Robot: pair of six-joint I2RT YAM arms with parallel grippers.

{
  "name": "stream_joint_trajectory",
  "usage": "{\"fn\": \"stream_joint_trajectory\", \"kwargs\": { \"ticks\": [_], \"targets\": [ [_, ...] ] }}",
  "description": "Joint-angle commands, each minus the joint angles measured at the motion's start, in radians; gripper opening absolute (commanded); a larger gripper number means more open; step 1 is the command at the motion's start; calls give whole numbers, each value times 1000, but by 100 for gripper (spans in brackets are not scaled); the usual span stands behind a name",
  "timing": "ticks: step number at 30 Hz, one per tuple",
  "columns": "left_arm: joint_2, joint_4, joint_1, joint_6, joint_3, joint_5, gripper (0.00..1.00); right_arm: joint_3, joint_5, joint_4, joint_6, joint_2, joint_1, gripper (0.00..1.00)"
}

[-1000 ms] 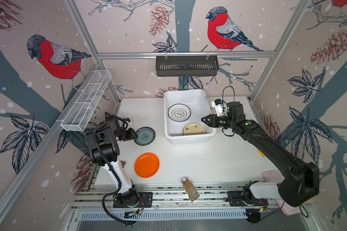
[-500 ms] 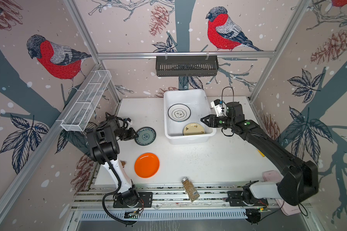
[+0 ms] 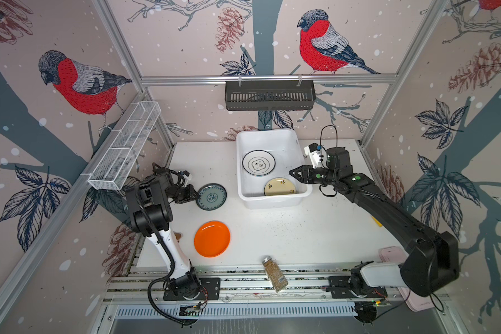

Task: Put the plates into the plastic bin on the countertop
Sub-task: 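Close left gripper on the green plate rim and tilt it upright, then lift the green plate with left gripper and carry it over the bin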

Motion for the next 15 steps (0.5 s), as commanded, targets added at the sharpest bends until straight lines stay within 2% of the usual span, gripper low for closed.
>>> {"fn": "stream_joint_trajectory", "kwargs": {
  "ticks": [1,2,12,15],
  "targets": [
    [6,-2,1,-1,-3,-14,14,5,-13,26,5,4,1,38],
    [6,-2,1,-2,-2,-14,10,6,-14,24,5,5,2,38],
    [1,-2,1,-17,4,9,0,13,-14,24,5,13,1,38],
    [-6,-10,1,-19,9,19,0,10,-13,25,4,14,2,38]
  ]
}}
